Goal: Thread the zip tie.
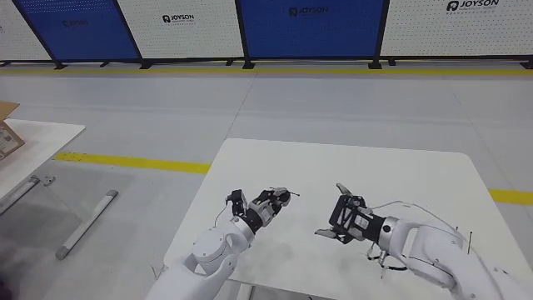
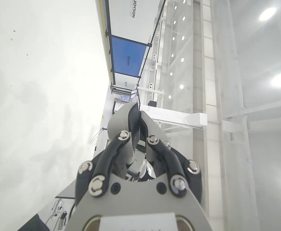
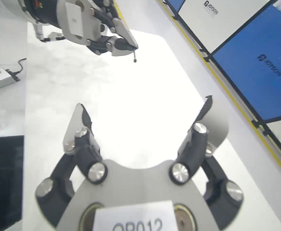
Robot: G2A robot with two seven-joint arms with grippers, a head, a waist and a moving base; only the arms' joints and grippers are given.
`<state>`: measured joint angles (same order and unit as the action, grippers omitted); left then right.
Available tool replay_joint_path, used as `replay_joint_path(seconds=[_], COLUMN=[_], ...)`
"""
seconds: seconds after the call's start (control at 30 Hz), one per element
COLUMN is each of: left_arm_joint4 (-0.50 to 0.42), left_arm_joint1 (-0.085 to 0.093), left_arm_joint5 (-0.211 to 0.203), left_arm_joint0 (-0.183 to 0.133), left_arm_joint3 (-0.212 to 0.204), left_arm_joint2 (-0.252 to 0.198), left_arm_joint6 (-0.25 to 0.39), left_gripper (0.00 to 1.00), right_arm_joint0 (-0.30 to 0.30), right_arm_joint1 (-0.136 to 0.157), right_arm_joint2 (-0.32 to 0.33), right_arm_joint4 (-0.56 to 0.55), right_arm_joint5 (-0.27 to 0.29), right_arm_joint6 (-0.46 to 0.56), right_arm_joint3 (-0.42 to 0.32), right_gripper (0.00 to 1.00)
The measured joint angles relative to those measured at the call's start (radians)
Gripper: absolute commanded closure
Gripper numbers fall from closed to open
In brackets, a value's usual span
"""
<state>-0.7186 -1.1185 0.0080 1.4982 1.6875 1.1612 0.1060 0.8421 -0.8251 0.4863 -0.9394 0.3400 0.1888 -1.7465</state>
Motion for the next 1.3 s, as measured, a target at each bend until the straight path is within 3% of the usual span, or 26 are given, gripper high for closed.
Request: replay_joint_path(seconds=[0.23,0.43,0.5,0.63,0.7,0.83,1.03,1.1,1.3], left_arm_joint4=[0.184,0.298,0.336,0.392,0.391,0.390,0.390,0.390,0.390], left_arm_joint1=[-0.009,-0.011,-0.011,-0.013,-0.013,-0.013,-0.013,-0.013,-0.013], left_arm_joint5=[-0.135,-0.214,-0.223,-0.239,-0.239,-0.239,-0.238,-0.238,-0.238], left_arm_joint0=[0.010,0.037,0.046,0.060,0.060,0.060,0.060,0.060,0.060], left_arm_joint3=[-0.021,-0.021,-0.016,-0.008,-0.008,-0.009,-0.009,-0.009,-0.009], left_arm_joint2=[-0.026,-0.033,-0.034,-0.038,-0.038,-0.038,-0.038,-0.038,-0.038], left_arm_joint6=[-0.109,-0.134,-0.142,-0.167,-0.167,-0.167,-0.167,-0.167,-0.167], left_gripper=[1.00,1.00,1.00,1.00,1.00,1.00,1.00,1.00,1.00], right_arm_joint0=[-0.104,-0.132,-0.138,-0.145,-0.145,-0.145,-0.134,-0.127,-0.134], right_arm_joint1=[0.034,0.070,0.072,0.063,0.063,0.063,0.061,0.058,0.040], right_arm_joint2=[-0.107,-0.138,-0.143,-0.126,-0.126,-0.126,-0.121,-0.107,-0.031], right_arm_joint4=[0.480,0.740,0.818,1.097,1.143,1.032,1.035,1.090,1.318], right_arm_joint5=[0.000,0.000,0.000,0.000,0.000,0.000,-0.001,0.000,0.000], right_arm_joint6=[-0.064,-0.124,-0.095,0.092,0.099,0.036,0.045,0.105,0.446], right_arm_joint3=[0.060,0.041,0.033,0.049,0.049,0.048,0.045,0.057,0.177], right_gripper=[0.00,0.00,0.00,0.00,0.00,0.00,0.00,0.00,0.00])
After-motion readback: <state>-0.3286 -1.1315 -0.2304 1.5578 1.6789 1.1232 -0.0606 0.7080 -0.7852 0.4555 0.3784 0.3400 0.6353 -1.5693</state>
